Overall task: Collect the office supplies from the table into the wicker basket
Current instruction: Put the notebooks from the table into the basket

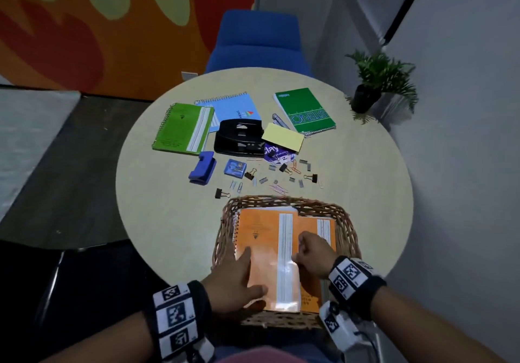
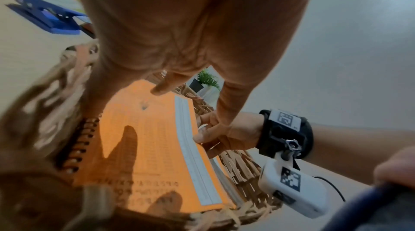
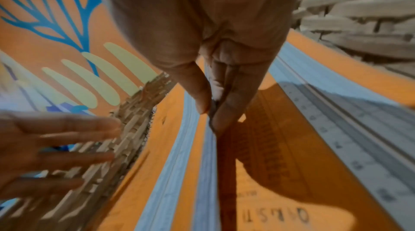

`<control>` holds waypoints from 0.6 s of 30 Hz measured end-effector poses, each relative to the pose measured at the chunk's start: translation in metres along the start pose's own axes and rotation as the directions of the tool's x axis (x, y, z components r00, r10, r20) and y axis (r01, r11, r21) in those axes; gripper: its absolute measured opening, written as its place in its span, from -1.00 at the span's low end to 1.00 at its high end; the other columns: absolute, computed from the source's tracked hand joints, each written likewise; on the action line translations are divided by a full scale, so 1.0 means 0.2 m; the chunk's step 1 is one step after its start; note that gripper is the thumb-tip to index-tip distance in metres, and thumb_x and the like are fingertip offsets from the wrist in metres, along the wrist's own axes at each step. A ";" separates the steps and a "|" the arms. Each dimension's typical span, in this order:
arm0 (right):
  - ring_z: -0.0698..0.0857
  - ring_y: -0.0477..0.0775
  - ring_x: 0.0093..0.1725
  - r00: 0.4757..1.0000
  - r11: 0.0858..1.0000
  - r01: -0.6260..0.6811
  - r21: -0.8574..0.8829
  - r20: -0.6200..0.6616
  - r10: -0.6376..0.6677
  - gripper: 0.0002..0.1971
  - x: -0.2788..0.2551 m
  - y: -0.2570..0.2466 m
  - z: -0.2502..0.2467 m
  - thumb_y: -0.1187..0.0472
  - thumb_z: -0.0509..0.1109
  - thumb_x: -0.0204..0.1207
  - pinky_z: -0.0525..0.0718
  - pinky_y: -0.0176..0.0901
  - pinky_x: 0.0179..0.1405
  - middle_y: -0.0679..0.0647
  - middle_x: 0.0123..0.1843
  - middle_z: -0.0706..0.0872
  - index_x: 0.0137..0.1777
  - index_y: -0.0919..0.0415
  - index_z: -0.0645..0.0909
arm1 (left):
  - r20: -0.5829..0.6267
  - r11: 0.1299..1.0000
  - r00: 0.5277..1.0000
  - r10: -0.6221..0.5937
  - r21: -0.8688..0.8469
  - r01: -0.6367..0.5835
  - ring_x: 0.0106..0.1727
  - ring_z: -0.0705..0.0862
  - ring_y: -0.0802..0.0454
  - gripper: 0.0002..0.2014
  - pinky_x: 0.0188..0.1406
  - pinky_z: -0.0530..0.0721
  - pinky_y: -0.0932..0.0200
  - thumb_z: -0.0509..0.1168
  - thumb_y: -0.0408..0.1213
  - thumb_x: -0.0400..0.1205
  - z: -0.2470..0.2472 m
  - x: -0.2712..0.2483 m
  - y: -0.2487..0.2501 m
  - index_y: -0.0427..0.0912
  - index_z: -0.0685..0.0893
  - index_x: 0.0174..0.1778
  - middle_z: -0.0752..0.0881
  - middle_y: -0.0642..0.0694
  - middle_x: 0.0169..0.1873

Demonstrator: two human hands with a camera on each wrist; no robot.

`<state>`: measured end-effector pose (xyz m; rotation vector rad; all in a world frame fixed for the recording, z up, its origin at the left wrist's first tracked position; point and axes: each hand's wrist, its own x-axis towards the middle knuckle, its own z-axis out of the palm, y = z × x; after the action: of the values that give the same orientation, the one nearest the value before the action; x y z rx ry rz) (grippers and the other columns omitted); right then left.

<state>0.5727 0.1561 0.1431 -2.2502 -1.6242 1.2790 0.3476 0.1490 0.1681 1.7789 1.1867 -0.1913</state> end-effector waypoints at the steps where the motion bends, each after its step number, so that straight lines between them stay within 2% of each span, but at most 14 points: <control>1: 0.56 0.00 -0.25 1.000 1.000 -0.017 -0.015 -0.001 0.017 -0.78 0.01 0.00 0.01 0.31 0.46 0.47 0.45 -0.32 -0.42 0.07 -0.22 0.59 -0.14 0.19 0.41 | 0.002 1.000 1.000 -0.009 0.019 0.009 0.69 -0.05 -0.10 -0.04 0.66 0.14 -0.14 0.25 0.29 0.41 0.01 0.02 -0.02 0.05 -0.04 0.65 -0.15 -0.10 0.67; 3: 0.59 0.05 -0.19 0.998 0.998 -0.056 -0.020 0.010 0.057 -0.76 0.03 -0.02 0.02 0.31 0.48 0.45 0.59 -0.20 -0.28 0.12 -0.15 0.62 -0.16 0.17 0.42 | 0.035 0.996 0.999 -0.001 0.091 -0.003 0.66 0.11 -0.13 -0.11 0.61 0.24 -0.14 0.19 0.35 0.38 0.00 0.07 -0.01 0.04 0.15 0.60 0.05 -0.11 0.65; 5: 0.60 0.07 -0.17 0.996 0.996 -0.086 -0.035 0.014 0.086 -0.73 0.04 -0.03 0.02 0.28 0.52 0.41 0.65 -0.11 -0.19 0.13 -0.13 0.64 -0.23 0.14 0.41 | 0.128 0.974 0.988 0.082 0.201 -0.107 0.41 0.46 -0.16 -0.40 0.38 0.49 -0.10 0.20 0.20 0.52 -0.01 0.09 0.05 -0.09 0.46 0.38 0.43 -0.13 0.40; 6: 0.61 0.07 -0.18 0.995 0.994 -0.099 -0.055 0.006 0.100 -0.71 0.05 -0.04 0.01 0.24 0.54 0.39 0.62 -0.14 -0.23 0.12 -0.14 0.65 -0.27 0.13 0.41 | 0.180 0.955 0.974 0.135 0.238 -0.176 0.25 0.55 -0.16 -0.54 0.25 0.56 -0.11 0.19 0.11 0.58 0.00 0.09 0.08 -0.15 0.54 0.24 0.52 -0.14 0.25; 7: 0.63 0.07 -0.19 0.994 0.990 -0.111 -0.086 -0.005 0.111 -0.70 0.05 -0.05 0.00 0.21 0.57 0.37 0.60 -0.18 -0.27 0.11 -0.15 0.66 -0.31 0.13 0.43 | 0.229 0.931 0.957 0.176 0.278 -0.237 0.15 0.57 -0.16 -0.64 0.17 0.59 -0.15 0.17 0.03 0.61 0.02 0.10 0.10 -0.18 0.57 0.13 0.55 -0.15 0.15; 9: 0.71 0.09 -0.17 0.991 0.977 -0.131 -0.170 -0.013 0.131 -0.74 0.06 -0.07 -0.01 0.14 0.59 0.35 0.66 -0.17 -0.24 0.13 -0.18 0.73 -0.33 0.18 0.54 | 0.303 0.863 0.936 0.177 0.409 -0.296 0.13 0.52 -0.18 -0.71 0.12 0.60 -0.21 0.10 -0.09 0.65 0.07 0.12 0.14 -0.20 0.59 0.08 0.53 -0.21 0.09; 12: 0.78 0.09 -0.08 0.986 0.963 -0.164 -0.215 -0.006 0.166 -0.74 0.08 -0.07 0.00 0.10 0.59 0.35 0.75 -0.11 -0.08 0.15 -0.09 0.81 -0.12 0.28 0.69 | 0.334 0.745 0.937 0.100 0.599 -0.293 0.27 0.41 -0.28 -0.74 0.09 0.57 -0.25 0.13 -0.21 0.67 0.15 0.14 0.16 -0.25 0.57 0.19 0.45 -0.28 0.23; 14: 0.77 0.09 -0.06 0.984 0.958 -0.171 -0.230 0.004 0.177 -0.74 0.10 -0.06 0.01 0.11 0.58 0.36 0.73 -0.14 -0.09 0.14 -0.07 0.80 -0.07 0.25 0.67 | 0.318 0.725 0.944 0.088 0.629 -0.280 0.35 0.36 -0.33 -0.72 0.11 0.54 -0.28 0.17 -0.23 0.66 0.19 0.14 0.16 -0.28 0.56 0.22 0.40 -0.30 0.35; 16: 0.77 0.10 -0.05 0.986 0.959 -0.155 -0.238 0.026 0.166 -0.76 0.10 -0.06 0.02 0.10 0.57 0.36 0.68 -0.19 -0.17 0.11 -0.11 0.77 -0.13 0.20 0.62 | 0.299 0.722 0.951 0.080 0.641 -0.262 0.39 0.35 -0.37 -0.70 0.18 0.52 -0.28 0.14 -0.26 0.65 0.21 0.14 0.15 -0.28 0.54 0.26 0.38 -0.30 0.40; 18: 0.77 0.10 -0.09 0.989 0.969 -0.119 -0.218 0.061 0.135 -0.78 0.09 -0.06 -0.02 0.10 0.57 0.35 0.65 -0.21 -0.26 0.10 -0.18 0.74 -0.20 0.17 0.60 | 0.345 0.741 0.937 0.059 0.613 -0.273 0.26 0.48 -0.32 -0.75 0.10 0.59 -0.20 0.15 -0.24 0.64 0.17 0.16 0.16 -0.28 0.61 0.13 0.48 -0.31 0.25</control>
<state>0.5679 0.1767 0.1407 -2.4971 -1.7466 1.2879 0.4010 0.1399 0.1512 2.3427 0.7581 -0.8366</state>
